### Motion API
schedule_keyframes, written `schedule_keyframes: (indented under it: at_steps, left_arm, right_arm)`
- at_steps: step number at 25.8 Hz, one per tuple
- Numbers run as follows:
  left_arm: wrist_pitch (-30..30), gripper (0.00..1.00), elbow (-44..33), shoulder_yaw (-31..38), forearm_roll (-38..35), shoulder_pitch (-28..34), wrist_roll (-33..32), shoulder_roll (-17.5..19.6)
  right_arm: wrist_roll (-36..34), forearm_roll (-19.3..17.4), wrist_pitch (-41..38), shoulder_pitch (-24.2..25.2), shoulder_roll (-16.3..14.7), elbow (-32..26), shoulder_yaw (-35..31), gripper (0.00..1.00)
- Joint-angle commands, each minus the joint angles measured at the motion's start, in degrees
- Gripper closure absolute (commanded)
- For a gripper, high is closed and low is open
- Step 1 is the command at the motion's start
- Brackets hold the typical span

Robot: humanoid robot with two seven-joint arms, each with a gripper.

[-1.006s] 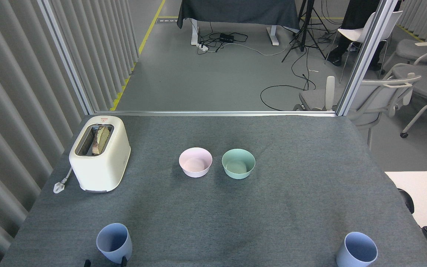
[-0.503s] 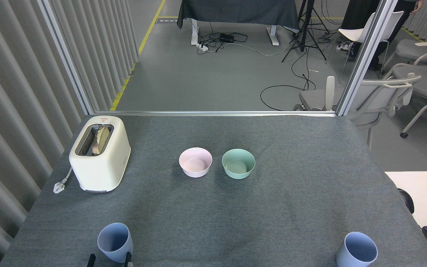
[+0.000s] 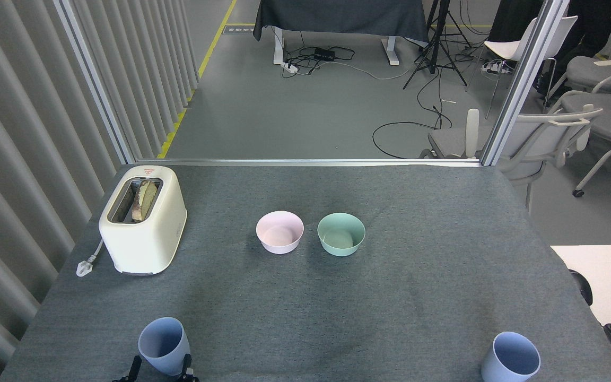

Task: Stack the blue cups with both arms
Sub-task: 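Reach the left gripper up to the blue cup nearest it and grasp it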

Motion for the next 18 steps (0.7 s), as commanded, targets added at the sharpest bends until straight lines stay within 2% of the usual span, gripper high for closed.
schedule_keyframes:
  at_steps: [1,16,18]
  left_arm:
    - [-0.10,0.00,1.01,-0.05,0.01,-1.02,-0.01,-0.01]
    - [-0.37,0.01,2.07,-0.05,0.19,-4.45,-0.01,-0.10]
    - [-0.46,0.08,2.42,-0.05,0.19,-4.97,-0.10,-0.10]
  right_arm:
    - [0.19,0.00,0.14,0.00,0.00,0.33,0.09,0.00]
    - [0.19,0.09,0.32,-0.70,0.00,0.69,0.18,0.00]
    - [0.19,0.09,0.32,-0.70,0.00,0.69,0.18,0.00]
